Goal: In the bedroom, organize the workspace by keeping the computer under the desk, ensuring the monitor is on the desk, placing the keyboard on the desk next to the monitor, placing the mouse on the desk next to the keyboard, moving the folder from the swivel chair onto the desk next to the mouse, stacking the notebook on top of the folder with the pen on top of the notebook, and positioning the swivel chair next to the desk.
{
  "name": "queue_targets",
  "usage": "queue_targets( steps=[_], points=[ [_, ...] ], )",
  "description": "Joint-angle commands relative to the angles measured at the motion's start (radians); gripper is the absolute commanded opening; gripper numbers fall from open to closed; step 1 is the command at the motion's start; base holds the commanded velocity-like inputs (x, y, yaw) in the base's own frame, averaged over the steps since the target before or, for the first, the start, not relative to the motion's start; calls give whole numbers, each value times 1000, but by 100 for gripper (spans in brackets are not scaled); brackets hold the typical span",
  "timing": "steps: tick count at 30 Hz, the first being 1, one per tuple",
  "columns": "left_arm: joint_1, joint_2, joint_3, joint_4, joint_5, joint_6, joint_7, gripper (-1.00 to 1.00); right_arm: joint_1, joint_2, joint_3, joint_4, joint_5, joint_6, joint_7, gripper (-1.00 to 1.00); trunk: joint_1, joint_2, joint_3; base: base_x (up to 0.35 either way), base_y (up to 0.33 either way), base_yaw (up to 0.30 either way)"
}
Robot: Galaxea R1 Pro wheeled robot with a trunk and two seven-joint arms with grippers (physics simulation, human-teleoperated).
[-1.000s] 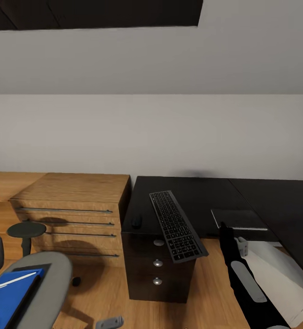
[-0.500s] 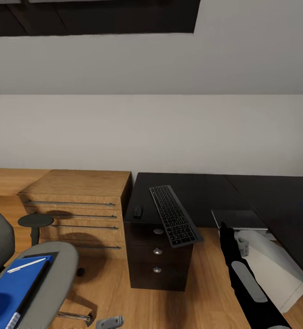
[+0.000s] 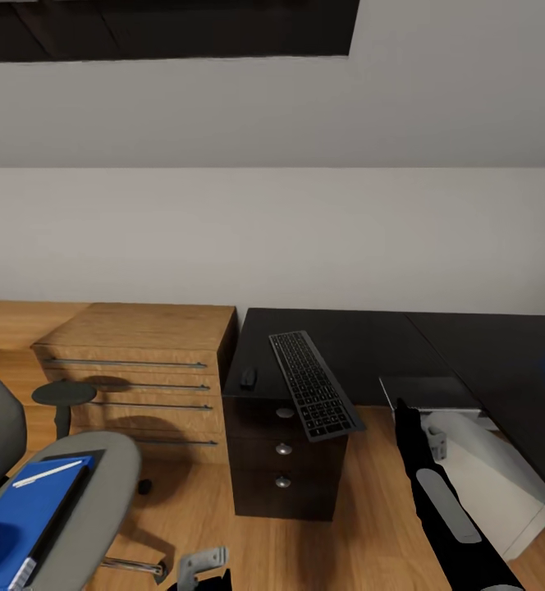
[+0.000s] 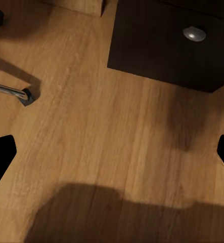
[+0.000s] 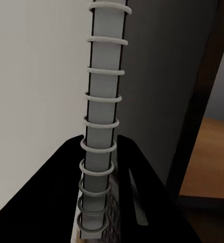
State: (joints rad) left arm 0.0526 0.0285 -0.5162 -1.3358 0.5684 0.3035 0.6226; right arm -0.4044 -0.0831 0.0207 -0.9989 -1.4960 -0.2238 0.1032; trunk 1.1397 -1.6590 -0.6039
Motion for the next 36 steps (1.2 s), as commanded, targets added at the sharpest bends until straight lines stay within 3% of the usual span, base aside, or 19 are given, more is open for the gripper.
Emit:
queue_targets(
  steps=[1, 7, 13, 19, 25, 32, 36],
  points=[
    [0, -3, -1, -9, 6, 4, 7, 100, -1, -1, 3, 0, -8, -4, 8, -100, 4, -8, -4, 0, 0, 0],
    [0, -47, 44, -67, 4, 39, 6, 100, -1, 0, 3, 0, 19, -3, 9, -100, 27, -50, -23, 0, 0, 0],
    [-15, -124, 84, -88, -1, 191, 19, 100, -1, 0, 4, 0, 32, -3, 9, -100, 50, -92, -42, 0, 0, 0],
    [-64, -166, 100, -91, 1, 289, 47, 100, -1, 0, 4, 0, 35, -3, 9, -100, 73, -134, -60, 0, 0, 0],
    [-81, -174, 105, -74, 5, 312, 54, 100, -1, 0, 4, 0, 38, -2, 9, -100, 77, -141, -64, 0, 0, 0],
    [-86, -135, 106, -48, 0, 313, 54, 100, 0, 0, 4, 0, 39, -2, 9, -100, 77, -141, -64, 0, 0, 0],
    [-86, -125, 104, -43, 1, 313, 55, 100, 0, 0, 4, 1, 39, -2, 9, -100, 77, -141, -64, 3, 0, 0]
  ],
)
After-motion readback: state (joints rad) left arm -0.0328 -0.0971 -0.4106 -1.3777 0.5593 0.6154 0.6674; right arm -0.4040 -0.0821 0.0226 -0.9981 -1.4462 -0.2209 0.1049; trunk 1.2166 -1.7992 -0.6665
